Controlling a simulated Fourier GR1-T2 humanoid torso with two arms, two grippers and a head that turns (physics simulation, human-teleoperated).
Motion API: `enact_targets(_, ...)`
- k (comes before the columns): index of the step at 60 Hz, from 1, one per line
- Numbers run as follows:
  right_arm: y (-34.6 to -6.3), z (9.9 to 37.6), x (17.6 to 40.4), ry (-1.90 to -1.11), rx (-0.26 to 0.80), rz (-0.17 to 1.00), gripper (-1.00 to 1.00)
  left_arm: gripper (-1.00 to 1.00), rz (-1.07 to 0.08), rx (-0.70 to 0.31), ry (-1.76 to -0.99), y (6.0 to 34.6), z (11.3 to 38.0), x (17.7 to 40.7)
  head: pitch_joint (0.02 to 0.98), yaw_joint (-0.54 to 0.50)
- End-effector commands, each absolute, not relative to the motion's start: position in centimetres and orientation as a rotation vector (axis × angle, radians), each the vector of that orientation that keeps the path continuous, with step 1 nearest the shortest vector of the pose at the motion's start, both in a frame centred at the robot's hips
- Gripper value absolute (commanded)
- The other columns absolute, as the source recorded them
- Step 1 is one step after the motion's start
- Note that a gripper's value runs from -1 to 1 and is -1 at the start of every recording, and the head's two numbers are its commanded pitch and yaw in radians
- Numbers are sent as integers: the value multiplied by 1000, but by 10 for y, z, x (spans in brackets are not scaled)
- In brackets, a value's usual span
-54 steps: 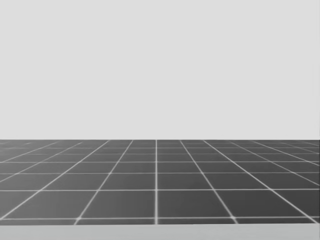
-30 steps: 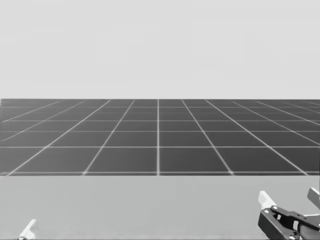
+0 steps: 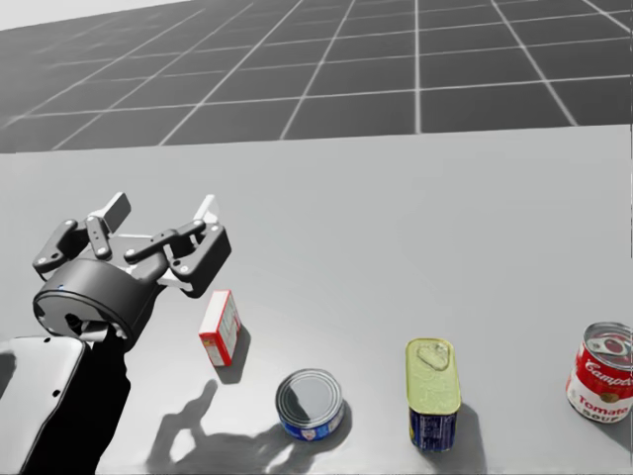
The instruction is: Pick up the gelatin box and lift it.
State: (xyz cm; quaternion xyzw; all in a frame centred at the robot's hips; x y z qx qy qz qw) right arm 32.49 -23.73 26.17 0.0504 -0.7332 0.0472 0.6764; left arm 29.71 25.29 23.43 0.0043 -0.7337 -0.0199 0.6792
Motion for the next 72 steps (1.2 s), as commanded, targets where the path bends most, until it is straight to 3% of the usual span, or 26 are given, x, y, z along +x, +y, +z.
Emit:
enact_targets(1,-234,258,326,-1631,110,121,-1000,-1000,-47,12,-1644,254,234,298,729,311)
enact_targets(12,-228,255,327,-1617,100,140,-1000,-1000,-47,8,-1644,255,234,297,812,401)
enact_targets(26,-228,253,327,-1613,98,137,-1000,-1000,-43,-31,-1638,252,241,294,809,404)
enact_targets(43,-227,253,328,-1606,98,132,-1000,-1000,-97,-88,-1567,249,258,256,811,401)
enact_targets(58,-226,252,329,-1603,109,131,-1000,-1000,-143,-44,-1495,258,242,227,804,400)
enact_targets(72,-227,252,328,-1602,110,119,-1000,-1000,-156,-85,-1365,257,204,209,806,399)
